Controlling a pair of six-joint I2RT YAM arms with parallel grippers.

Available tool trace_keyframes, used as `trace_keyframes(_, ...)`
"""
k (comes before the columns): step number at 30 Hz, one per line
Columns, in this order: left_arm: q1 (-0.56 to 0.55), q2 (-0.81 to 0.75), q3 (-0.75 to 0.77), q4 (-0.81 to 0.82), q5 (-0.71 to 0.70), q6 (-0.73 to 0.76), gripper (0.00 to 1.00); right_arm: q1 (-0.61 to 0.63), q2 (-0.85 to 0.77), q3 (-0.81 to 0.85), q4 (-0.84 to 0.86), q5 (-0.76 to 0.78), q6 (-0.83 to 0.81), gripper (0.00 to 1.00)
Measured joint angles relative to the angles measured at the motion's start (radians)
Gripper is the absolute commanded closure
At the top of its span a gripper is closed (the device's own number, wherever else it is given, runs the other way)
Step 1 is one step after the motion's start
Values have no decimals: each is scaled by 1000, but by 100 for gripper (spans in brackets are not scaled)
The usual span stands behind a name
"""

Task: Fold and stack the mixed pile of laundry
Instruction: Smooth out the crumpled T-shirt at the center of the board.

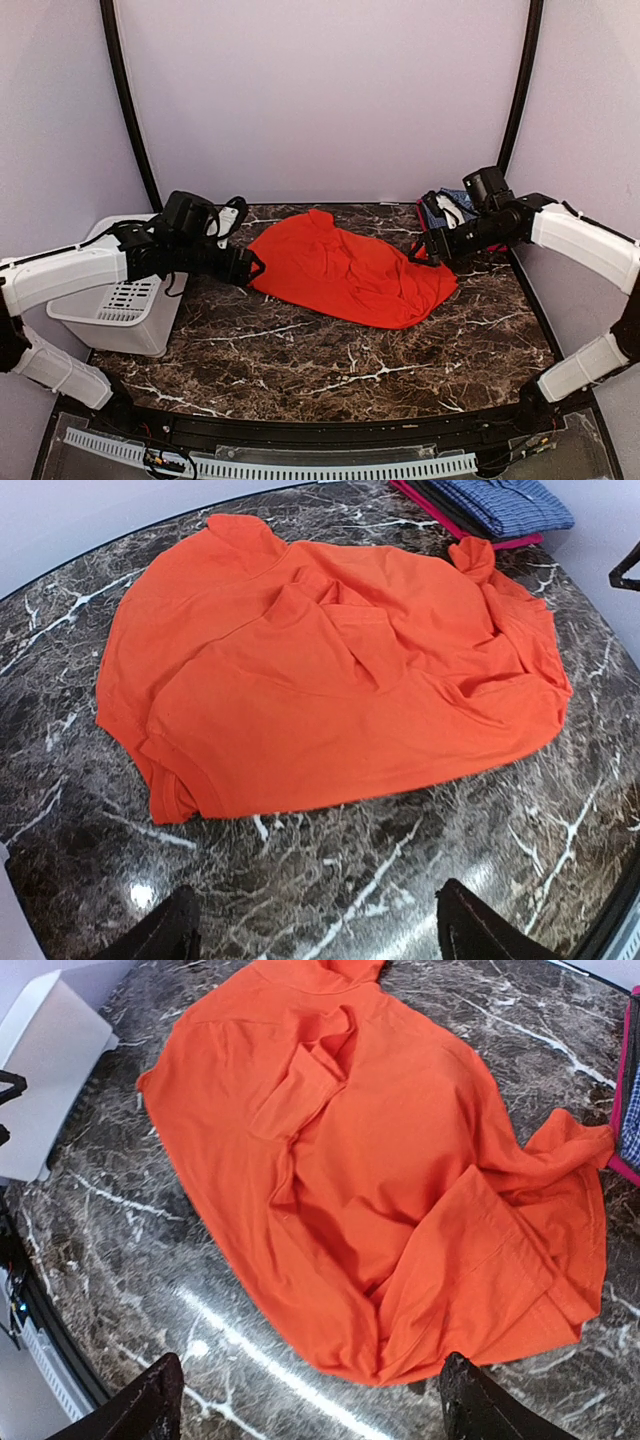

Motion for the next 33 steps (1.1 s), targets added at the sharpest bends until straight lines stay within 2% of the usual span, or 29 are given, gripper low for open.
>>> trace_keyframes(7, 59, 452, 328, -9, -31, -19, 24, -61, 310, 45, 76, 49, -6, 22)
trace_keyframes(11, 93, 690, 550, -56, -46, -13, 22, -65, 424, 87, 89, 71, -3, 22)
trace_keyframes(14, 117, 822, 672, -92, -69, -13, 23, -65, 516, 142, 103, 90, -3, 26)
trace_keyframes(16, 132, 874, 700, -114, -78, -16, 31, -65, 556, 166, 109, 98, -2, 35)
trace_keyframes(17, 138, 890, 702, -127, -80, -20, 42, -65, 573, 172, 115, 100, -2, 42)
trace_keyframes(18, 143, 903, 702, -141, -81, -21, 48, -65, 586, 174, 119, 101, -1, 54)
trace_keyframes(19, 145, 912, 702, -156, -82, -27, 61, -64, 597, 173, 118, 100, 1, 65)
trace_keyframes(20, 151, 919, 701, -172, -83, -30, 75, -64, 604, 171, 119, 98, 2, 75)
trace_keyframes(21, 155, 920, 696, -183, -83, -32, 81, -64, 605, 165, 126, 95, 2, 85)
trace_keyframes(22, 157, 918, 685, -189, -82, -35, 95, -64, 602, 155, 135, 91, 5, 98)
trace_keyframes(24, 157, 890, 636, -177, -82, -41, 100, -63, 589, 125, 150, 81, 10, 100)
trace_keyframes(27, 147, 761, 477, -153, -83, -49, 100, -58, 506, 28, 159, 69, 43, 100)
trace_keyframes(30, 117, 525, 245, -135, -78, -51, 100, -50, 323, -84, 144, 52, 85, 100)
trace_keyframes(33, 67, 321, 134, -131, -74, -46, 100, -43, 123, -158, 137, 27, 135, 100)
